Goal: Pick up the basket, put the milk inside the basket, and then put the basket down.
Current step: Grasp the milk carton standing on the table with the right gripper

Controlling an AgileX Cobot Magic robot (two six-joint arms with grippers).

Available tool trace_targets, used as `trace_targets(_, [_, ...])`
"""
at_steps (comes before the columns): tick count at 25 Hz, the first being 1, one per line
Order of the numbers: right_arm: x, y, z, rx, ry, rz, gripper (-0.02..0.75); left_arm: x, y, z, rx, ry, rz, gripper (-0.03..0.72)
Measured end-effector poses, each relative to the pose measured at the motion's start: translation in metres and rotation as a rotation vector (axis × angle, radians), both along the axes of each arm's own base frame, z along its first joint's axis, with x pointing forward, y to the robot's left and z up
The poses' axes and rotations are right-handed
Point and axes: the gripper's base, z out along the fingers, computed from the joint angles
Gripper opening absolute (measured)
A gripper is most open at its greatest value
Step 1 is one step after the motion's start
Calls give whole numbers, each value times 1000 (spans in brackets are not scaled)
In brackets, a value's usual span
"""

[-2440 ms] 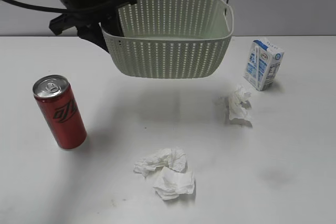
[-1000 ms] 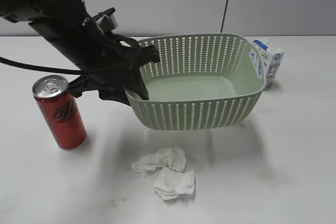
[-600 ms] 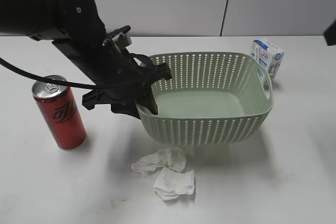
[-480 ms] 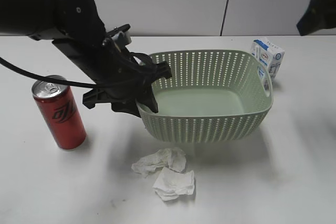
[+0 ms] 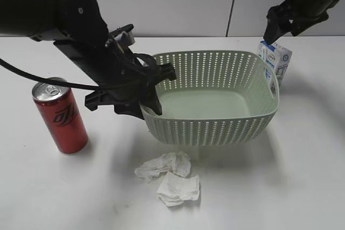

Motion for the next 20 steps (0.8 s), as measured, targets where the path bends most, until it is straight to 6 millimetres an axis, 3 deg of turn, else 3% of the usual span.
trace_targets(6, [19, 1, -43, -40, 55, 22, 572, 1, 1, -1, 20, -15, -15, 216])
trace_targets(13, [25, 2, -82, -45, 117, 21, 558, 1, 2, -1, 24, -21, -18, 216])
trace_targets(15, [26, 2, -87, -44, 127, 20, 494, 1, 1, -3, 27, -17, -18, 216])
trace_targets(18, [26, 3, -85, -41, 126, 16, 311, 2, 1, -6, 32, -10, -18, 216])
trace_targets(20, [25, 3, -82, -39, 122, 13, 314, 2, 1, -7, 31, -10, -16, 216])
